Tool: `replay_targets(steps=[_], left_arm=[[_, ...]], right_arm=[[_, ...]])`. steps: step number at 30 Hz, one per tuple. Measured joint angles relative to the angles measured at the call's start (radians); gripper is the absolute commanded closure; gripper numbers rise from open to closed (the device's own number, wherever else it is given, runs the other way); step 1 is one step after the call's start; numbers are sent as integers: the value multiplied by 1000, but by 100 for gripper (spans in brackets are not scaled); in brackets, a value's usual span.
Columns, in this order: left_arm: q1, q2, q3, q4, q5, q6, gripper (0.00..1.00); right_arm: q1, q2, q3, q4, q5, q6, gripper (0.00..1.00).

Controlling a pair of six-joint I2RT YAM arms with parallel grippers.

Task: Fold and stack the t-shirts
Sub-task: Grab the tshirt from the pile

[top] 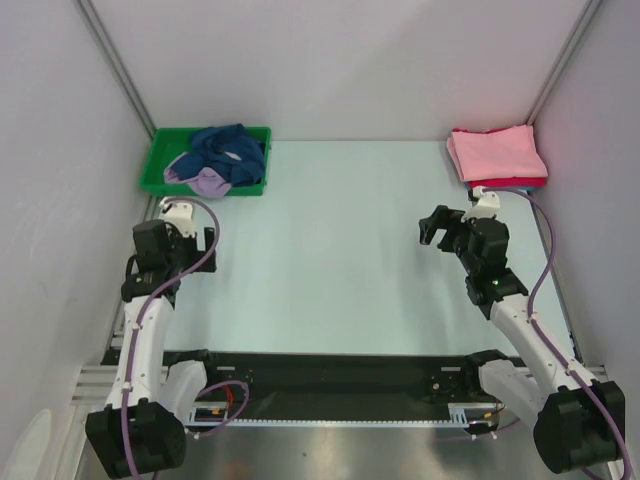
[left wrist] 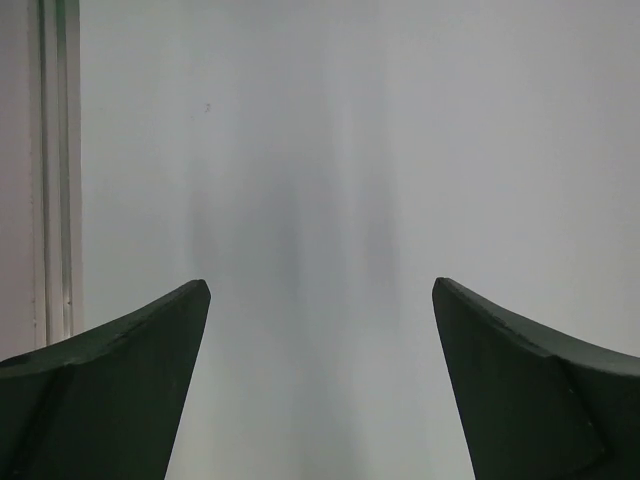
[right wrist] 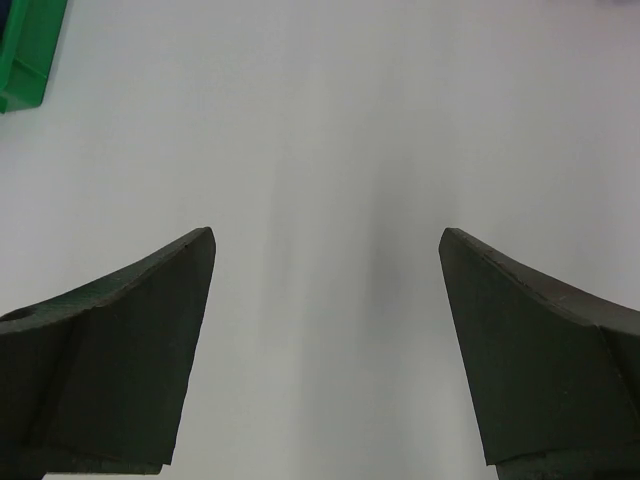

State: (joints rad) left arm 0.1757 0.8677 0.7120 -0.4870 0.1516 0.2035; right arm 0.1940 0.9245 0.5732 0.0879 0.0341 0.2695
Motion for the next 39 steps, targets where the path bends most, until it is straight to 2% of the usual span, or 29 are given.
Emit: replay_targets(steps=[4, 7, 13, 17, 21, 23, 27, 31, 35, 37, 39], left_arm=[[-2, 18, 11, 6, 14, -24, 0], [-3, 82, 73, -5, 73, 8, 0], [-21, 403, 445, -95, 250, 108, 3], [-89, 620, 672, -60, 185, 125, 12], [-177, 832, 867, 2, 89, 134, 12], [-201, 967, 1019, 10, 50, 127, 11], [-211, 1238, 1308, 5, -6, 126, 11], [-201, 1416, 1485, -56, -18, 116, 14], [-196, 1464, 1497, -123, 23, 106, 24], [-195, 1467, 1493, -151, 47, 95, 32], [-195, 1467, 1493, -172, 65, 91, 47]], right_arm=[[0, 0, 0, 1, -8, 0, 0], [0, 0, 0, 6, -16, 0, 0], [0, 29, 48, 12, -51, 0, 0], [0, 63, 102, 20, -74, 3, 0], [0, 88, 127, 22, -92, 18, 0], [0, 97, 132, 17, -101, 26, 0], [3, 103, 148, -11, -109, 43, 0], [14, 106, 168, -32, -103, 52, 0], [31, 119, 182, -36, -95, 53, 0], [40, 135, 193, -43, -93, 53, 0], [49, 156, 207, -54, -92, 52, 0]])
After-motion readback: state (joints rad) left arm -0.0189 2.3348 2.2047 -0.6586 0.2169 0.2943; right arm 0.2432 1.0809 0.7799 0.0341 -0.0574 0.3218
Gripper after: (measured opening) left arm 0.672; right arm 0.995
